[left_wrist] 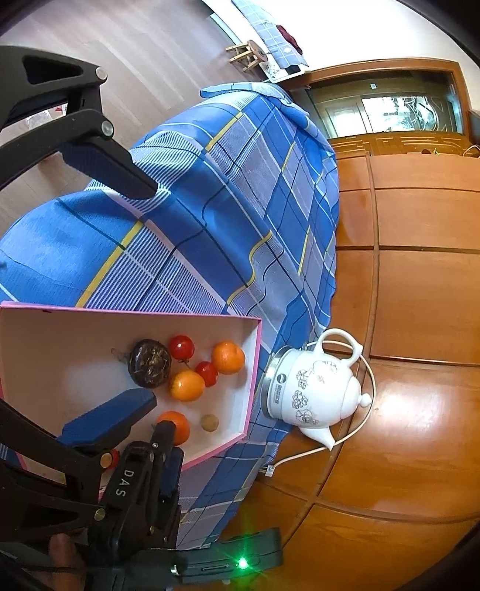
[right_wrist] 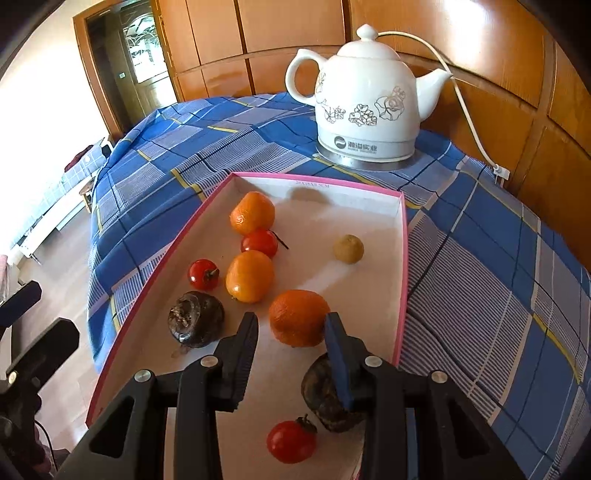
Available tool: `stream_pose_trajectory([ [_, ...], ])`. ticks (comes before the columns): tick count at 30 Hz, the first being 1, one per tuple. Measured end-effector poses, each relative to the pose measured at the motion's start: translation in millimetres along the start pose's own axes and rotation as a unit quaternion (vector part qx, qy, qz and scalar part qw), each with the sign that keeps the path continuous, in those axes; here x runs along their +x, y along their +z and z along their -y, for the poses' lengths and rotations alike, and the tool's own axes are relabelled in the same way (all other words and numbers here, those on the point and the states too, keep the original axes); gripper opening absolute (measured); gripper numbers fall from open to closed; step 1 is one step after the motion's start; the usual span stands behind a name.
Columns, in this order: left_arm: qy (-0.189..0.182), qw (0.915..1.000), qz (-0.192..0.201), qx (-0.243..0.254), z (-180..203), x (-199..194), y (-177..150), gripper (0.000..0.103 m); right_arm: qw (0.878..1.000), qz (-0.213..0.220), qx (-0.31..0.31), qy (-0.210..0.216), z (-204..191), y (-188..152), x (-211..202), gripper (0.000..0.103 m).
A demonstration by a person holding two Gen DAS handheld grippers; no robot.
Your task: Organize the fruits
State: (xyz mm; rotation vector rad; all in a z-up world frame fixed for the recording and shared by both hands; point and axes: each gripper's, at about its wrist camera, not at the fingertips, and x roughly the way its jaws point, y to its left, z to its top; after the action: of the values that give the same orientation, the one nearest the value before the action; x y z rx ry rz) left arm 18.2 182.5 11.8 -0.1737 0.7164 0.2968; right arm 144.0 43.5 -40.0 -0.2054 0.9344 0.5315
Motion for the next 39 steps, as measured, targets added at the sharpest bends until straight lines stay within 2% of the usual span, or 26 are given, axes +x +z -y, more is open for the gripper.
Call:
stream_pose_trajectory([
  [7,-0.002,1.0000,0.000,-0.001,3,-2,-1,0.103,1.000,0.017,0.017,0.000,-2,-9,-12,0.037],
  [19,-0.003,0.9999,0.011,0.002,11,-14,-6,0.103,0.993,0.082,0.067,-0.056,7,-42,-59,0.038],
  [30,-0.015,0.9994,0.021,0.021,28,-34,-27,0.103,0.982,0.108,0.101,-0.116,11,-102,-94,0.038],
  [39,-0.028,0.9990,0.023,0.027,38,-40,-34,0.103,0.977,0.128,0.102,-0.136,10,-109,-109,0.038],
])
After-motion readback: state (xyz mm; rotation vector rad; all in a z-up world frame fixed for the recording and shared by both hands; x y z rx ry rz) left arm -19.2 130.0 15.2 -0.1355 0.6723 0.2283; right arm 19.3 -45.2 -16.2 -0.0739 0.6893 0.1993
